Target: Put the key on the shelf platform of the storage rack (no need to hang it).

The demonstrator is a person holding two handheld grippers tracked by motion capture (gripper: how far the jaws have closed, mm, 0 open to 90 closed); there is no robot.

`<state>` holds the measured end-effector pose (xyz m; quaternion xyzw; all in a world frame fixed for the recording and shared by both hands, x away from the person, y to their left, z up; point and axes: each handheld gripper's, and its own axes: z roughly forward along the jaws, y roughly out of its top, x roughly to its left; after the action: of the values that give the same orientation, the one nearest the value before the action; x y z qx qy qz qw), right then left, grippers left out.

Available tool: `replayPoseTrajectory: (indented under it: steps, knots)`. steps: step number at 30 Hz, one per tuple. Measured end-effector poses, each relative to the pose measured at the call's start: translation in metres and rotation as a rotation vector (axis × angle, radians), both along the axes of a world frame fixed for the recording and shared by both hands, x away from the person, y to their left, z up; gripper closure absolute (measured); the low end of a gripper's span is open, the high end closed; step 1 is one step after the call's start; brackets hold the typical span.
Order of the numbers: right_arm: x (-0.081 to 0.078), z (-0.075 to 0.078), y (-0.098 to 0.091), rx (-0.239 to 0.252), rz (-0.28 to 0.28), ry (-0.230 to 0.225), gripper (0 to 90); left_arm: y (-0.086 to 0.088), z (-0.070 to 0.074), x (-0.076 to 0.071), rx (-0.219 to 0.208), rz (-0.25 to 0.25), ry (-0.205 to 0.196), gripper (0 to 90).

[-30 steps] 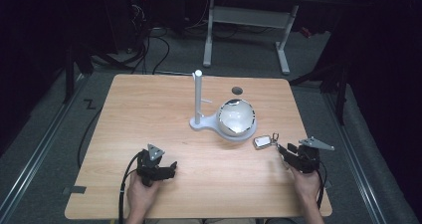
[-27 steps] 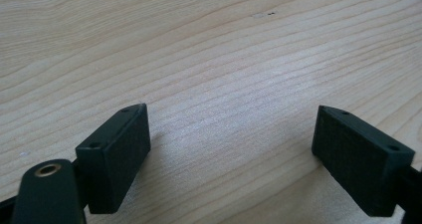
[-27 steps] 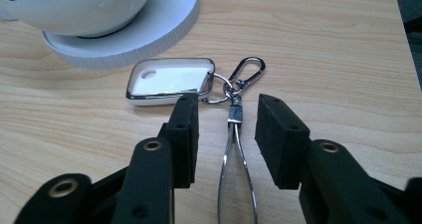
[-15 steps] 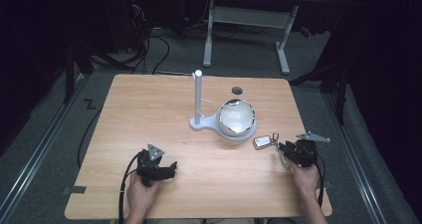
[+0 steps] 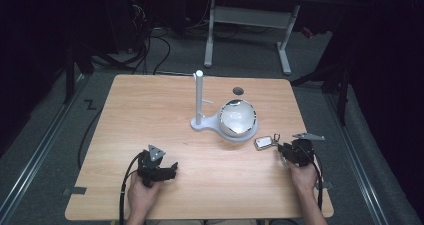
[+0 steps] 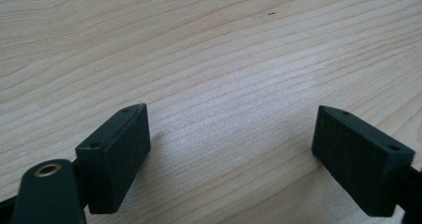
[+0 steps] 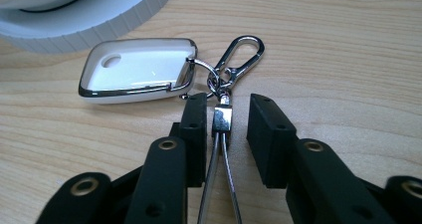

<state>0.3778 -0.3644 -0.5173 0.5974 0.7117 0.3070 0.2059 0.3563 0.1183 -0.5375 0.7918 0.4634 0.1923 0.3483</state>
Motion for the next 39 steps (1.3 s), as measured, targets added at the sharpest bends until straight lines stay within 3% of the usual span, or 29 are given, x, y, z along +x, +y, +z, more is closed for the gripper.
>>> replayPoseTrajectory:
  steps: [7, 11, 21, 39]
  knots:
    - [0.002, -0.004, 0.005, -0.028, 0.006, 0.002, 76.5, 0.000, 0.000, 0.000, 0.000, 0.000, 0.000, 15.7]
    - [0.001, -0.004, 0.008, -0.077, 0.017, -0.011, 81.5, 0.000, 0.000, 0.000, 0.000, 0.001, -0.001, 15.7]
    - [-0.001, -0.004, 0.014, -0.140, 0.025, -0.030, 82.1, 0.000, 0.000, 0.000, 0.000, 0.001, -0.001, 15.7]
    - [-0.016, 0.034, 0.015, -0.080, 0.082, -0.152, 82.2, 0.000, 0.000, 0.000, 0.000, 0.000, 0.000, 15.7]
